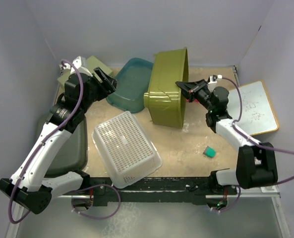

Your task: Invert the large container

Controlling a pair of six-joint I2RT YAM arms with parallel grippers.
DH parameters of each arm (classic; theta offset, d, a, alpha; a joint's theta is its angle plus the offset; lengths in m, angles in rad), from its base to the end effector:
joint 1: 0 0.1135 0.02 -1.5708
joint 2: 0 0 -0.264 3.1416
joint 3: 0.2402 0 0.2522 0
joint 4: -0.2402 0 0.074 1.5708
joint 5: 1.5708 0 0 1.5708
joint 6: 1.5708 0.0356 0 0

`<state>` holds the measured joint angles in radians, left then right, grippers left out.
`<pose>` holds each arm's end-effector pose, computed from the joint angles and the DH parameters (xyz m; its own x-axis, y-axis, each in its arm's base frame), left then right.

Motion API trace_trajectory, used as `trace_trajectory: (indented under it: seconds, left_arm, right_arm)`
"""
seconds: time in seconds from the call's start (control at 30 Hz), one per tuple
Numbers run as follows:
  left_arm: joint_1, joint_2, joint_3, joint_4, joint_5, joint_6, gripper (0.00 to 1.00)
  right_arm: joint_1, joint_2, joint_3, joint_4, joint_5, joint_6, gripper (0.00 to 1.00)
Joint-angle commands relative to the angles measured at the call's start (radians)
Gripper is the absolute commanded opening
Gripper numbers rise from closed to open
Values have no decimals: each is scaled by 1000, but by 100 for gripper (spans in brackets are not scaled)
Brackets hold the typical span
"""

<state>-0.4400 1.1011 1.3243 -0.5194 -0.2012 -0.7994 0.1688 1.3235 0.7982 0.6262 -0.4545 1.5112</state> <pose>0.2114 -0.0916 0.4299 -0.3593 -0.6073 -0.7086 -0.0189 0.7639 -0.6450 0.2959 0.0663 0.3092 -0.5746 0.8119 -0.1034 -0.1338 0.0315 0.9905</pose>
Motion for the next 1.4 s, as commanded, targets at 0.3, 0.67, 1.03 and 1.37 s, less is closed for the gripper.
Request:
trace_trajectory:
  seconds: [0.3,0.67,1.03,1.37]
  left_arm:
    - [-4,33,21,57,72,11,65]
    - [-10,69,-8,131,158,-5,64]
    - [-31,142,4,172,220,15,64]
    - [-35,154,-18,180,222,15,64]
  right_arm:
    - [-24,105,-281,1009,-57,603,0]
    - [-347,99,-636,1133,-302,628,0]
    - [-656,160,-727,1047,-606,429,39]
    - [-759,279,-547,1003,-542,415,58]
